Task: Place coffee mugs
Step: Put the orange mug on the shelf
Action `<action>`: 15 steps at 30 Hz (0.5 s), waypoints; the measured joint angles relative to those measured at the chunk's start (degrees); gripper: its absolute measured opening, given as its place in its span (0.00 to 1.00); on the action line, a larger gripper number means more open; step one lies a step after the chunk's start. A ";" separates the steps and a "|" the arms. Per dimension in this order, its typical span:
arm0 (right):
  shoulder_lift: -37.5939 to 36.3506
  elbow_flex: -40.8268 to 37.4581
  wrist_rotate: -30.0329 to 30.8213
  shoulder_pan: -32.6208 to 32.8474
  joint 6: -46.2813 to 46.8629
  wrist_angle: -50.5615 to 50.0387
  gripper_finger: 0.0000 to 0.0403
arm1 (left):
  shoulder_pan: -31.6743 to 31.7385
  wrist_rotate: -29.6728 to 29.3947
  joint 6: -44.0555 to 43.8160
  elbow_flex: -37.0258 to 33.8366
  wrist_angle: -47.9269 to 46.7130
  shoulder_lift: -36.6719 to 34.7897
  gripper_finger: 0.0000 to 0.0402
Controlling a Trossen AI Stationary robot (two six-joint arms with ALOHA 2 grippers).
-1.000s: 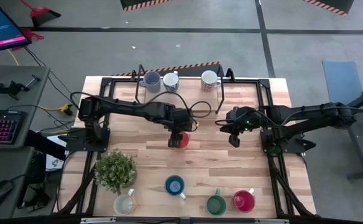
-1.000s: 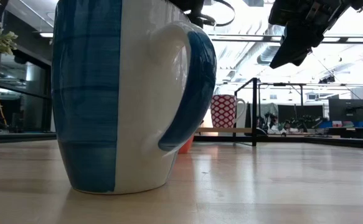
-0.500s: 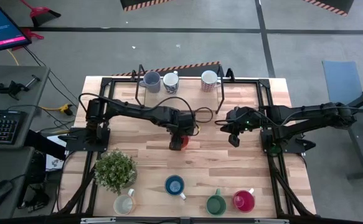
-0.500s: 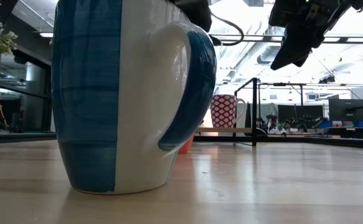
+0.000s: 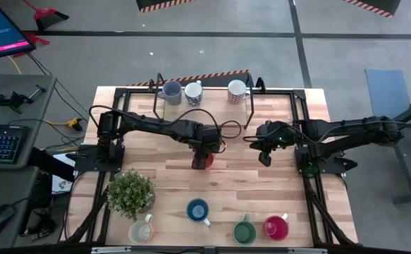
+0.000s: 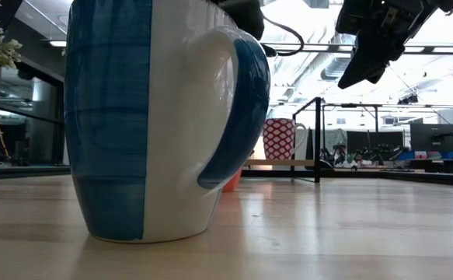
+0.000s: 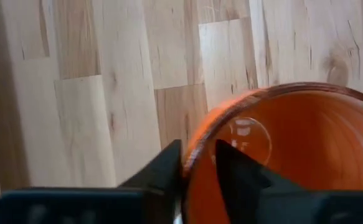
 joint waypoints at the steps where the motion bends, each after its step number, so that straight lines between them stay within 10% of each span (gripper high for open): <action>1: 0.00 0.00 0.00 -0.01 0.00 0.00 0.01 | 0.18 -0.01 -0.02 0.00 0.02 0.00 0.13; 15: 0.00 0.00 -0.02 0.01 0.39 -0.46 0.01 | 3.86 -7.22 -1.96 4.00 -7.38 -8.71 0.02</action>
